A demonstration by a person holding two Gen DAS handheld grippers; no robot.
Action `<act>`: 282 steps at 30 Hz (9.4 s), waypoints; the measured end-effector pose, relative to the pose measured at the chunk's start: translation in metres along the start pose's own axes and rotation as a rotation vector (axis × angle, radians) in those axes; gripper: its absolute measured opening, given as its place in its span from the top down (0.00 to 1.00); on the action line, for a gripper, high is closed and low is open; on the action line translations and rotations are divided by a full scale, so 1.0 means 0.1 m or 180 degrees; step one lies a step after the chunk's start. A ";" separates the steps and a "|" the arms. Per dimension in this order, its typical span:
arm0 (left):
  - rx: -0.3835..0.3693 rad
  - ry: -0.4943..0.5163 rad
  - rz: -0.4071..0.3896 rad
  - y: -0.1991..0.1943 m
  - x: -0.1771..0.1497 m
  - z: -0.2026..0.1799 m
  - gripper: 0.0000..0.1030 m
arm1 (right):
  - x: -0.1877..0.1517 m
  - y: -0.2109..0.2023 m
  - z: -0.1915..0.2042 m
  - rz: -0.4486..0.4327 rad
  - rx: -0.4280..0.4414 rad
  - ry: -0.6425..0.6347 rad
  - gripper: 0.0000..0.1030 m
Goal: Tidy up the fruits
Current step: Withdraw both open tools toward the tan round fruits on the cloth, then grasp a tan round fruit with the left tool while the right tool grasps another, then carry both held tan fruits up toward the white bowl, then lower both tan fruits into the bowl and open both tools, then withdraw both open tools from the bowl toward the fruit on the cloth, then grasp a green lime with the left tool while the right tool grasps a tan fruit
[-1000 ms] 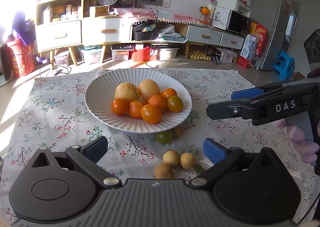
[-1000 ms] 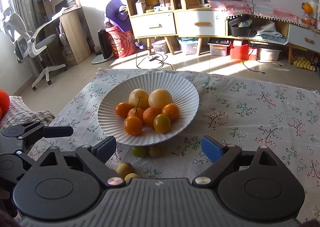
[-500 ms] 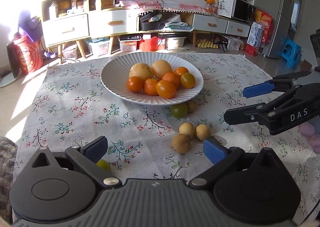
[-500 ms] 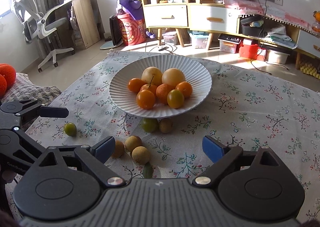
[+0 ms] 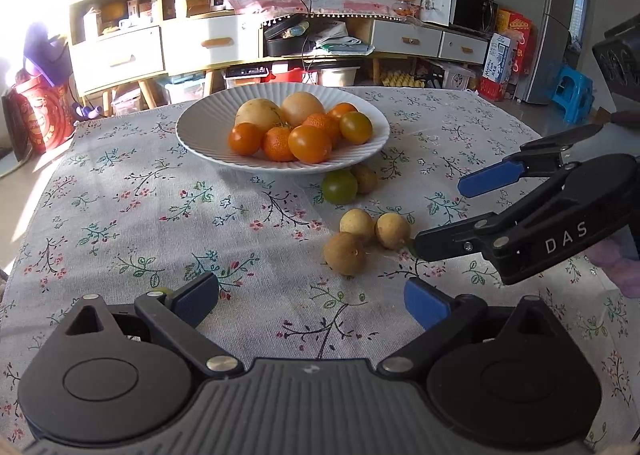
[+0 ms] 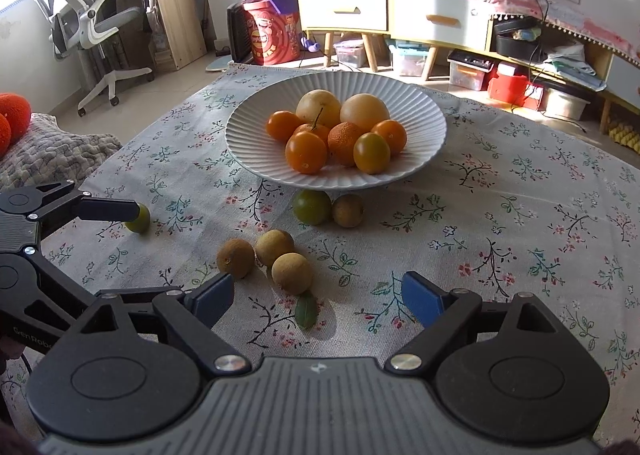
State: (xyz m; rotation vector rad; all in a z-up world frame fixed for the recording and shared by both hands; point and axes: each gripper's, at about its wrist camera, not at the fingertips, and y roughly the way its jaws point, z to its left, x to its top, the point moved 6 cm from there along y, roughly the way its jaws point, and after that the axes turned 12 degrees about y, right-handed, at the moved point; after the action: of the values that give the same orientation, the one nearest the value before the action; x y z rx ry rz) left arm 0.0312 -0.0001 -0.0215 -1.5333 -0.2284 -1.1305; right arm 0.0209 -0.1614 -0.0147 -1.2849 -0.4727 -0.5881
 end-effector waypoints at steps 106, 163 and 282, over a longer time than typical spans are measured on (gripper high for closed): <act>0.0207 -0.0485 -0.0187 0.22 0.87 0.37 0.84 | 0.82 0.05 -0.09 -0.0441 -0.0100 0.0259 0.78; 0.0060 -0.0997 0.0352 1.03 1.36 0.91 0.50 | 1.13 0.59 -0.54 -0.0194 0.0017 0.0832 0.58; 0.0295 -0.0215 0.0263 -0.12 -0.20 0.64 0.80 | 0.00 0.28 0.34 -0.0078 -0.0118 -0.0284 0.62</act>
State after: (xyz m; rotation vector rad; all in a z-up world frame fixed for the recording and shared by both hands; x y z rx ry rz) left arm 0.0460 0.0664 -0.0205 -1.4867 -0.2573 -0.9911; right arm 0.0389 -0.1231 -0.0277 -1.3463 -0.5542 -0.5639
